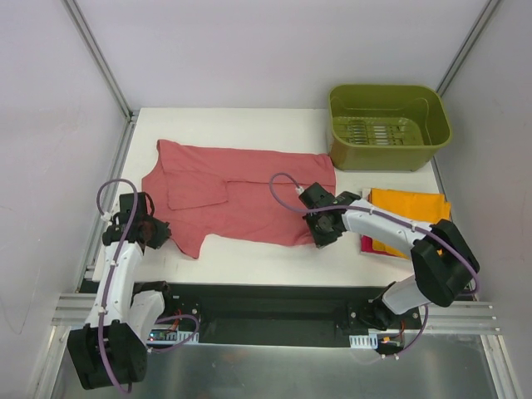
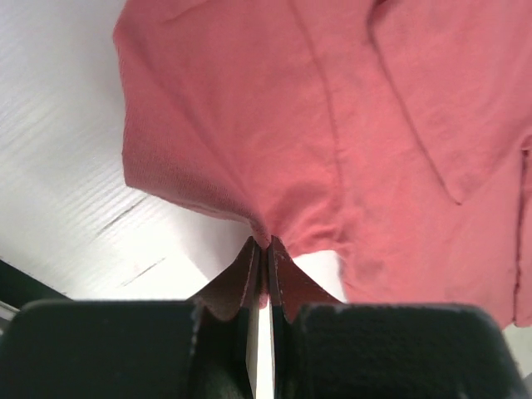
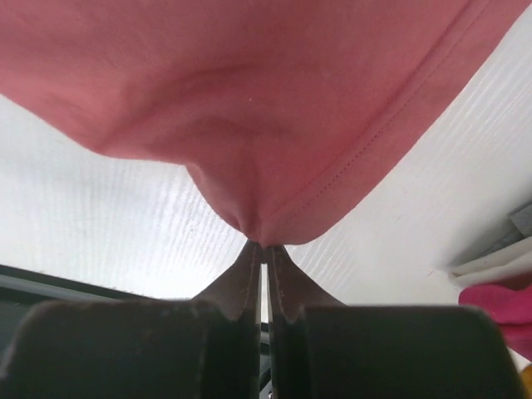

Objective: Fold and stack the t-shirts
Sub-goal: Fold the other side of the tshirt into a rectangle

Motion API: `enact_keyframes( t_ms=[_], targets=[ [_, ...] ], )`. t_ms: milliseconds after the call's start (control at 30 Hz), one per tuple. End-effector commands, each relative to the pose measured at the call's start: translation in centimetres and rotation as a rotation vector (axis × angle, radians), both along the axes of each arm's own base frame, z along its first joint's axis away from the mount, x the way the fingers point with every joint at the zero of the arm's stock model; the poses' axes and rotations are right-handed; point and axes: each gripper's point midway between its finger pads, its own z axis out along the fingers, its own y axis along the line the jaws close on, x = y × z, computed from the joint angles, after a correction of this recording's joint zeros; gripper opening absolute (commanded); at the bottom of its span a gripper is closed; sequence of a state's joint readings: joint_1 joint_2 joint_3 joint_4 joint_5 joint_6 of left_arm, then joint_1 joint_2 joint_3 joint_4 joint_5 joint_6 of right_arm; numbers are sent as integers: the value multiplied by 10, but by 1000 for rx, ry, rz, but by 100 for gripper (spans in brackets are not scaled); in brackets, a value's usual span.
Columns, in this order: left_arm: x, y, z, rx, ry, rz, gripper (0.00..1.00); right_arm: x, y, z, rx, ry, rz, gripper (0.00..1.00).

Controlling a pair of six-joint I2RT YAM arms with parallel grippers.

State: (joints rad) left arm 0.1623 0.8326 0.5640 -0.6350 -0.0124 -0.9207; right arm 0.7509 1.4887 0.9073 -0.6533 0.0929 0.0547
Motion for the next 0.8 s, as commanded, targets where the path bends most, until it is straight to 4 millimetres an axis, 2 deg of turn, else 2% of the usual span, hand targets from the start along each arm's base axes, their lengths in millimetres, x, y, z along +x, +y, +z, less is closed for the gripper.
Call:
enact_keyframes(
  t_ms=[0,167,300,533,600,633,667,733,767],
  targets=[
    [38,-5,42,7,-128,-66,0,16,5,28,29,-25,-28,1],
    [74,-7,65,21,-158,-97,0,36,3,44,89,-14,-53,1],
    [103,-10,77,13,-173,-116,0,63,7,60,99,-41,-41,1],
    [148,-10,90,24,-195,-120,0,101,-10,69,58,-60,-105,1],
    [164,-7,96,47,-206,-119,0,107,-11,69,53,-62,-105,1],
    [171,-6,90,50,-185,-118,0,110,-14,69,51,-64,-116,1],
    [180,-6,99,54,-205,-122,0,114,-14,70,53,-68,-119,1],
    [191,-6,92,56,-183,-130,0,121,-17,71,49,-76,-135,1],
    [200,-5,99,61,-199,-131,0,126,-17,71,47,-79,-140,1]
  ],
)
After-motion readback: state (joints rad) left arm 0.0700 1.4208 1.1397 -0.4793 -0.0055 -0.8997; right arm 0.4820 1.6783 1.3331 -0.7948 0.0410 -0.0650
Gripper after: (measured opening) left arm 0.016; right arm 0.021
